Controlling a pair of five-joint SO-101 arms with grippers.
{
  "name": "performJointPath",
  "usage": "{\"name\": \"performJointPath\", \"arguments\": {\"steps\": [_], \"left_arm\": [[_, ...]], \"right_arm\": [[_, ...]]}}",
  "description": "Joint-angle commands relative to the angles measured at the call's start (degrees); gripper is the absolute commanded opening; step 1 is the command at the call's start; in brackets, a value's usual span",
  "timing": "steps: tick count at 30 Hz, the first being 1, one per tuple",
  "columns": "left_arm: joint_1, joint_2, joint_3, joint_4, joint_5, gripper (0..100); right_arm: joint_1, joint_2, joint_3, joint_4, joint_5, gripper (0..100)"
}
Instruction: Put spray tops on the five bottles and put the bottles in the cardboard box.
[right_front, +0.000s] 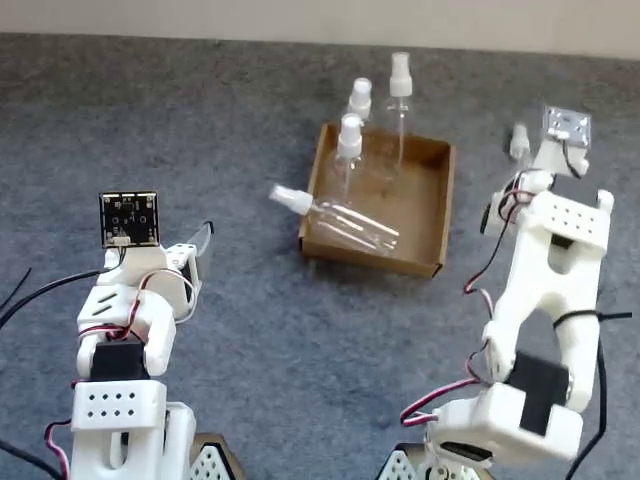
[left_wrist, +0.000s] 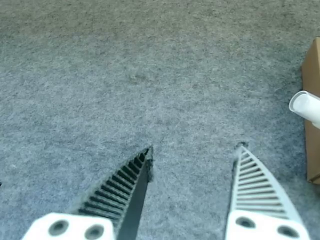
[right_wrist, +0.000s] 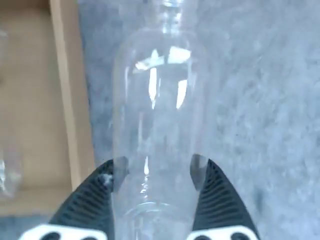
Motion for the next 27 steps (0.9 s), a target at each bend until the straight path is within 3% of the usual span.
{"name": "performJointPath", "arguments": {"steps": [1,11,17,27], "left_arm": [[-0.66,0.31,-0.13,-1.23,-0.18,23],[-0.75,-0.13,1.98,-1.49,-0.18,23],[-1.01,-0.13,4.09,-1.49,-0.26,23],[-0.84,-0.13,8.57,-1.49,-2.73,23]], "right_arm": [[0.66,-8.66,7.34,-2.51,2.81,0.4],[-0.92,-47.25,52.70,-31.25,2.99,0.5],[-4.97,-67.91,72.04,-33.63,2.99,0.5],[-6.02,-95.52,88.13,-32.92,7.65,0.7]]}}
